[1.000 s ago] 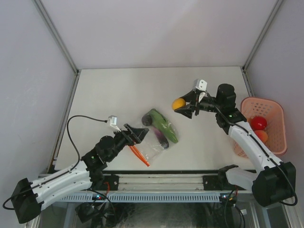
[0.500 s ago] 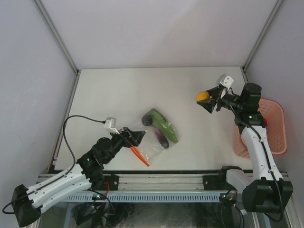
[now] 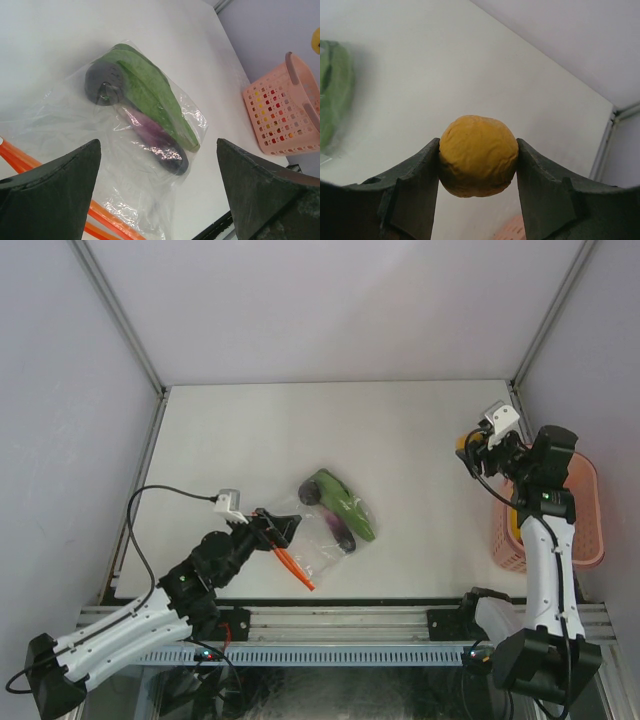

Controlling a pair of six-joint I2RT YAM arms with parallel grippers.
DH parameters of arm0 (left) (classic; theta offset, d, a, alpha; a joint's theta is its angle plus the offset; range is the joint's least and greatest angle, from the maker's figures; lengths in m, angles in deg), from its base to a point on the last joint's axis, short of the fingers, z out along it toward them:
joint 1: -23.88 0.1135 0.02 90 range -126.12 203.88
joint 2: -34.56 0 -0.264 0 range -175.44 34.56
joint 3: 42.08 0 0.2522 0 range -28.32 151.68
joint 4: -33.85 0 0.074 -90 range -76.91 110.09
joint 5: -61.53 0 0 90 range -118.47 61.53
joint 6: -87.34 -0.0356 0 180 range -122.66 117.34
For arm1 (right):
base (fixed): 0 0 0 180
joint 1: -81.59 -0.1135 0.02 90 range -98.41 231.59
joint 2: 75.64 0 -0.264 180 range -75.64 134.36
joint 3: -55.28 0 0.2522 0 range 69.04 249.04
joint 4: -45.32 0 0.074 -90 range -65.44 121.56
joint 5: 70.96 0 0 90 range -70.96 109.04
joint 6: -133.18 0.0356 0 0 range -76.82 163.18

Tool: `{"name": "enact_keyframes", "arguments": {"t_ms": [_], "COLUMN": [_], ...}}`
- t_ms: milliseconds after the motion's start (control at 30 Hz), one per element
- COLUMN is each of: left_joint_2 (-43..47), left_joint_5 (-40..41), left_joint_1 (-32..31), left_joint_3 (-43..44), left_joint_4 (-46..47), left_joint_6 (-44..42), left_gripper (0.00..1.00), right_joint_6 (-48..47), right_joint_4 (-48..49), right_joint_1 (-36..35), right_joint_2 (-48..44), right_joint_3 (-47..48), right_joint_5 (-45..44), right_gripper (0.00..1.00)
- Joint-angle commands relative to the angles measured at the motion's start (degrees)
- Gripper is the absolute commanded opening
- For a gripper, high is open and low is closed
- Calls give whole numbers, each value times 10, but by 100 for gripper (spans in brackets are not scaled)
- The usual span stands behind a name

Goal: Open the zip-top bag and remove the fake food
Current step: Place the fake fruit in the bin.

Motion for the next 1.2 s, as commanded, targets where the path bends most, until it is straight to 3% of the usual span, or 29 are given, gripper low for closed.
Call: {"name": "enact_keyframes", "arguments": {"t_ms": [0,1167], "left_joint_2": [11,37], "left_joint_5": [18,28], "left_joint_1": [0,1], "left_joint_3": [-14,-37], "left_joint_4": [3,-9], "left_joint_6": [-16,-21], "left_gripper": [100,100], "right_joint_6": [-43,-55], "right_joint_4": [-25,-11], "right_joint_1": [11,145], "right_joint_2": [-9,73], "right_joint_3": [25,24], "right_joint_5": [-101,-326], "right_gripper": [17,22]}}
